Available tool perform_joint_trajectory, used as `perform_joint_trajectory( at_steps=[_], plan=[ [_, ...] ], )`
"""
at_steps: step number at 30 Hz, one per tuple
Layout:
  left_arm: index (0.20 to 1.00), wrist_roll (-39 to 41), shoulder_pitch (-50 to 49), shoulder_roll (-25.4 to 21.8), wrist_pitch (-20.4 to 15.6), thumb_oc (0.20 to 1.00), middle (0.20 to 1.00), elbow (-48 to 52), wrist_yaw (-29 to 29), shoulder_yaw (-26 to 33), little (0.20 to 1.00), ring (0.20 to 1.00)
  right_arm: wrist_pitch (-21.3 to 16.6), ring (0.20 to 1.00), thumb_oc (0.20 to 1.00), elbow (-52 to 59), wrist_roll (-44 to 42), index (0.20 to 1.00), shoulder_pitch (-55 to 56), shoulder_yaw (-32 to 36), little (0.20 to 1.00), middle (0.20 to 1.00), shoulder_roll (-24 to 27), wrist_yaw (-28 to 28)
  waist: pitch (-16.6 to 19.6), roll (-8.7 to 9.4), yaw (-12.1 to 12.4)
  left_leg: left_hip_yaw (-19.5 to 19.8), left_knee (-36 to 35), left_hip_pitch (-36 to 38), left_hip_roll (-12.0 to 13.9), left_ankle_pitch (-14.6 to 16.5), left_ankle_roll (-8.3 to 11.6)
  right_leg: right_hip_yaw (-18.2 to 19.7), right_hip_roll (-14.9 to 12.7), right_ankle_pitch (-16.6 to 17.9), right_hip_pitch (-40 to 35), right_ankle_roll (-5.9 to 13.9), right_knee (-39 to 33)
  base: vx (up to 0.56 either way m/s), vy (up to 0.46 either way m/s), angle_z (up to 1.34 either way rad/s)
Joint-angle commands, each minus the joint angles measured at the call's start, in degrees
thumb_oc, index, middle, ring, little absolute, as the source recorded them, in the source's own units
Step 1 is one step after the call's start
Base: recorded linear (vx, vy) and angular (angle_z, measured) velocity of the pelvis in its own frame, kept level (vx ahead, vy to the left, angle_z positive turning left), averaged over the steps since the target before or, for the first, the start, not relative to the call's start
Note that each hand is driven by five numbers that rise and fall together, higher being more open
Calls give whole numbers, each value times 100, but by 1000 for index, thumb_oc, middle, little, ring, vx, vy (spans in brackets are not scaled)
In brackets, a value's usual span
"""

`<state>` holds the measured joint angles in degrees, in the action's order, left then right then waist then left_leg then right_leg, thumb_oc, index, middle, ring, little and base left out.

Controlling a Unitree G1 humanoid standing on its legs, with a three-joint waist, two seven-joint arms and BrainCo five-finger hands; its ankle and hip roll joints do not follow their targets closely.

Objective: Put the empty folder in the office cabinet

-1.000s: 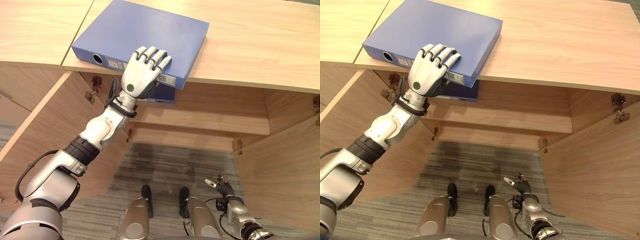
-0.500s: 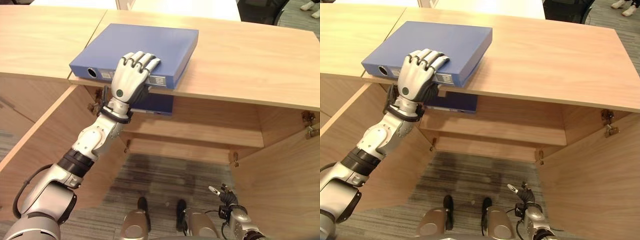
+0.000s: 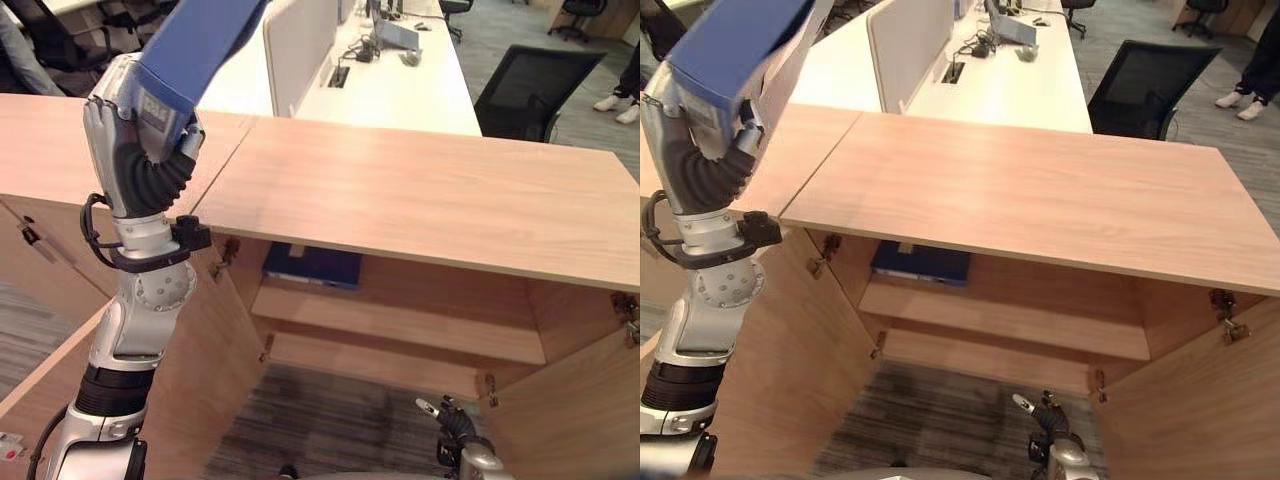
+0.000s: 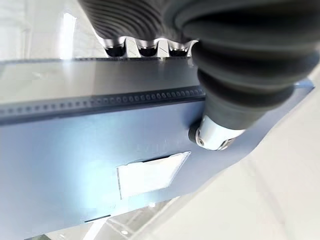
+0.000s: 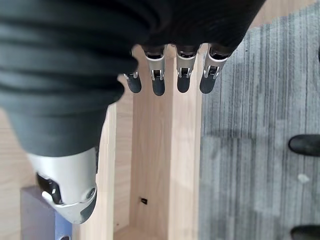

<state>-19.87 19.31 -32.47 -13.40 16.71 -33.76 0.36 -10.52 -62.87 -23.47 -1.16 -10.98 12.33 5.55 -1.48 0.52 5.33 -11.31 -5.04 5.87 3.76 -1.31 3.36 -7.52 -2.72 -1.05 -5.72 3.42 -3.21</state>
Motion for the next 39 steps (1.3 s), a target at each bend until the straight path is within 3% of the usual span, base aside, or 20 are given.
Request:
perform_joint_trajectory(
  at_steps=[1,5,9,13,14,16,21,29,35,39],
  plan=[
    [200,1540,-12,125,-705,200,200,345,447,301,200,200,-31,1000,1000,104,28,1000,16,90,1000,1000,-39,-125,238,102,71,13,48,41,81,177,315,40,-545,170,384,897,239,0,0,0],
    [200,3059,-300,245,-948,200,200,501,1160,495,200,200,9,1000,1000,94,-47,1000,34,165,1000,1000,22,-212,246,70,126,39,47,63,93,167,325,5,-541,195,331,882,190,-26,1,3],
    [200,3997,-389,354,-1090,200,200,603,1613,586,200,200,27,1000,1000,74,-41,1000,43,161,1000,1000,46,-272,269,48,157,27,36,60,106,155,331,-11,-539,235,315,883,122,-13,2,2],
    [200,5786,-557,361,-1101,200,200,694,2862,665,200,200,53,1000,1000,-32,-64,1000,45,189,1000,1000,59,-413,265,-12,217,45,36,67,97,127,335,-31,-534,255,265,881,110,-8,6,7],
    [200,5795,-557,359,-1104,200,200,689,2871,669,200,200,53,1000,1000,-32,-64,1000,45,187,1000,1000,59,-413,264,-12,216,45,36,68,97,127,335,-30,-534,256,264,881,109,-3,14,7],
    [200,6924,-625,48,-768,200,200,559,3871,651,200,200,47,1000,1000,-31,-47,1000,44,166,1000,1000,64,-611,281,-71,226,60,35,97,96,125,338,-24,-520,256,235,885,114,-2,8,2],
    [200,8108,-672,-566,-308,200,200,316,4864,543,200,200,40,1000,1000,-126,-6,1000,23,52,1000,1000,29,-773,283,-119,239,72,40,115,113,100,341,-30,-490,245,216,900,157,0,0,0],
    [200,8631,-747,-1677,413,200,200,268,5893,119,200,200,-9,1000,1000,-274,56,1000,-123,-99,1000,1000,80,-926,251,-182,246,103,64,70,98,48,324,-6,-459,240,287,922,278,0,0,0],
    [200,8718,-624,-2363,711,200,200,188,6177,-249,200,200,-17,1000,1000,-318,-8,1000,-240,-124,1000,1000,175,-973,218,-207,258,122,97,48,68,42,297,-1,-453,230,339,932,387,0,0,0],
    [200,8716,-562,-2544,765,200,200,74,6209,-387,200,200,-8,1000,1000,-303,-91,1000,-256,-95,1000,1000,237,-1008,193,-204,267,126,104,25,67,37,288,-2,-461,235,373,943,418,0,0,0]
  ],
)
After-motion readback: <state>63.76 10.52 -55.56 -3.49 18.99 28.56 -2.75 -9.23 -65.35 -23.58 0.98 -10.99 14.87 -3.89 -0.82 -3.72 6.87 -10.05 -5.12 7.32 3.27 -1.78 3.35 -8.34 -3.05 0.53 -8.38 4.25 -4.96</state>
